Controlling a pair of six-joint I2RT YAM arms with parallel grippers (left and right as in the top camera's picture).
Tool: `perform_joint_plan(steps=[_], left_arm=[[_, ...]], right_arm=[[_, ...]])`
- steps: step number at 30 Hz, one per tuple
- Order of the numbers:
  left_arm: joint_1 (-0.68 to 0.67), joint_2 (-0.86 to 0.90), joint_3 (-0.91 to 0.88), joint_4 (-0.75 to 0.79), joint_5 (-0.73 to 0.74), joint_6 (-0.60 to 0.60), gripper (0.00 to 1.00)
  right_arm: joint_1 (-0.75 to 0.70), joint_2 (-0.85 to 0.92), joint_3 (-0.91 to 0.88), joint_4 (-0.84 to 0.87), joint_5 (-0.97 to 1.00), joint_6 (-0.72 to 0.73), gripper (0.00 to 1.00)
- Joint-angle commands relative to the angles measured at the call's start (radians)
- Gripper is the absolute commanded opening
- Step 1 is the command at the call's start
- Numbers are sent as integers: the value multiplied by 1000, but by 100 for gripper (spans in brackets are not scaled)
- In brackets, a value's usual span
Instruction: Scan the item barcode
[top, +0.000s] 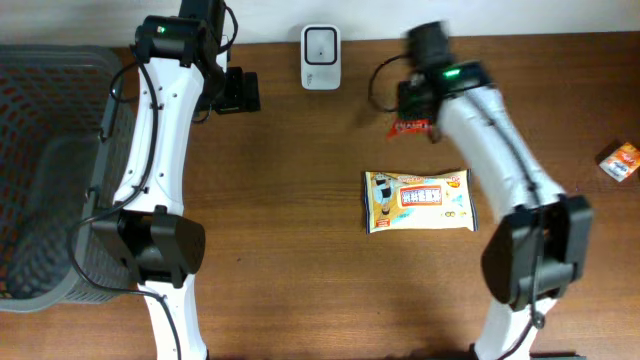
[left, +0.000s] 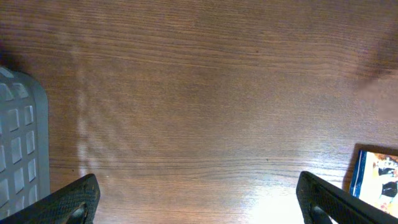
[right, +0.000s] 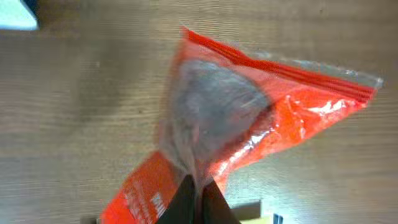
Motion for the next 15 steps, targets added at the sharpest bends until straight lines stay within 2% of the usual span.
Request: perform_joint_plan(steps=[1,3,5,6,8,9,11,13,14,15], left_arm=[[6,-6,1,-1,-6,-3,99],[6,-6,1,-1,-6,-3,99],[6,-6,1,-1,-6,-3,99],[6,-6,1,-1,-6,-3,99],[6,-6,1,-1,-6,-3,99],[6,-6,1,-1,-6,-3,99],[6,-6,1,-1,-6,-3,99],[6,-6,1,-1,-6,-3,99],[6,-6,1,-1,-6,-3,99],[6,-6,1,-1,-6,-3,99]], right_arm=[[164,103,-32,-7,405,82,4],[254,216,-32,-8,471,82,4],[337,280,-32,-11,449,93,23],[379,278,-30,5,375,131,31],[404,278,-14,40,190,135,36],[393,278,13,22,166,161,36],[334,263,122,-112,166,195,52],[217,221,227,-259,153,267,56],[159,200,262,-298,103,265,68],[74,172,308,-348,16,265,97]])
